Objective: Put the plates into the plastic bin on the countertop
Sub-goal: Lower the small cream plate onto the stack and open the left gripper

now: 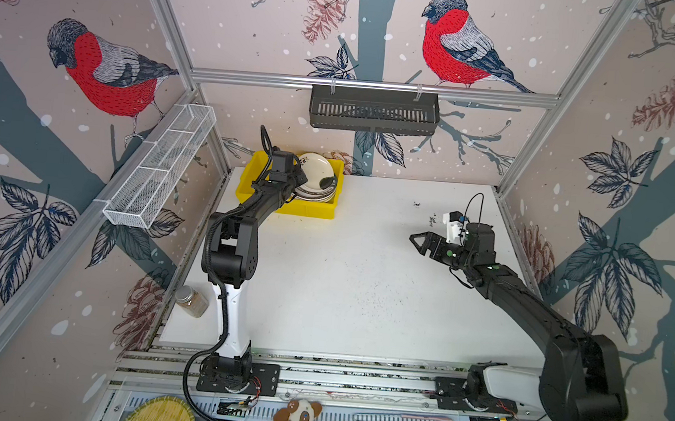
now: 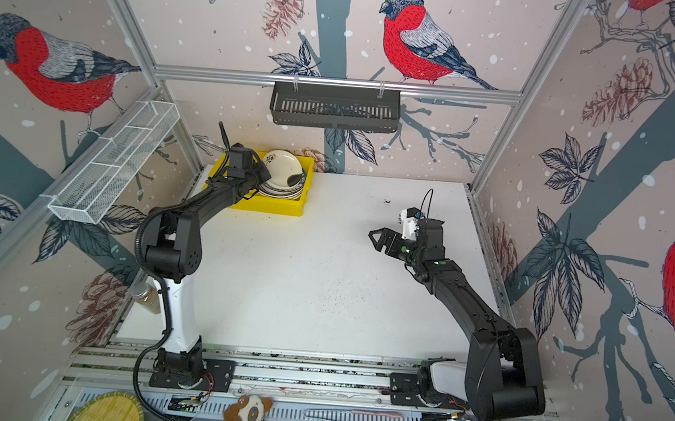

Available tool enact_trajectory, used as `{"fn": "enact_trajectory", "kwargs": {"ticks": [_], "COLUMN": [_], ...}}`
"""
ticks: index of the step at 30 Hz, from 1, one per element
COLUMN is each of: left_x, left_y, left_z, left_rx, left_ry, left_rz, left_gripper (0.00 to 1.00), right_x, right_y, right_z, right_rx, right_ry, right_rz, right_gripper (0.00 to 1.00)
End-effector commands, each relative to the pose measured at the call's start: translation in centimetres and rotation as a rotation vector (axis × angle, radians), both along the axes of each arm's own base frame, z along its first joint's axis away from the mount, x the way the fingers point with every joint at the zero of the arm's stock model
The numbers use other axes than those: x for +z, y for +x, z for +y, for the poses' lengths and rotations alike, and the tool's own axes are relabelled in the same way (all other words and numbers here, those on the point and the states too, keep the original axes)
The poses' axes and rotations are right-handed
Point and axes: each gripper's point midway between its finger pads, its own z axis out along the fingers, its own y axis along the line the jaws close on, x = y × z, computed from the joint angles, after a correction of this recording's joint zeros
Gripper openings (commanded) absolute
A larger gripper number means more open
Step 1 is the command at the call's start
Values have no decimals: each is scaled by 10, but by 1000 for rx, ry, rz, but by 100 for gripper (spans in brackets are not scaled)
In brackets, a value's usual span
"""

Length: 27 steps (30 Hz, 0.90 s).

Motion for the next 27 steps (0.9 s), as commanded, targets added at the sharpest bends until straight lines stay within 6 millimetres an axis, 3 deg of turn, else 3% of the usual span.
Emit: {"fn": "enact_trajectory", "kwargs": {"ticks": [1, 5, 7, 9, 13, 15, 18, 22, 27], "left_x": [0, -2, 1, 5, 14, 17, 25, 36, 55], "left_y": [2, 6, 9, 11, 14, 13, 9, -7, -48], "left_z": [7, 1, -3, -6, -11, -9, -8, -7, 3], "left_rx": [13, 5, 0, 0, -19, -11, -18, -31, -9], "left_ry": [55, 139, 172, 195, 191, 198, 207, 215, 217], "left_rz": [1, 30, 32, 27, 1, -1, -14, -47, -120], "left_gripper": [0, 2, 25, 36, 35, 49, 60, 65, 66], "right_x": [3, 4, 6, 7, 8, 8, 5, 15, 17], "right_y": [2, 2, 3, 4, 5, 5, 6, 6, 7], "right_z": [-5, -9, -13, -15, -21, -24, -31, -39, -49], "right_rx": [-1, -11, -24, -32, -56, -67, -94, -131, -178], "right_ry": [-19, -23, -26, -27, -37, -46, -74, -97, -117], "right_rz": [-14, -11, -16, -19, -18, -19, -11, -39, -47], "right_gripper": [93, 93, 93, 94, 99, 99, 99, 99, 99]}}
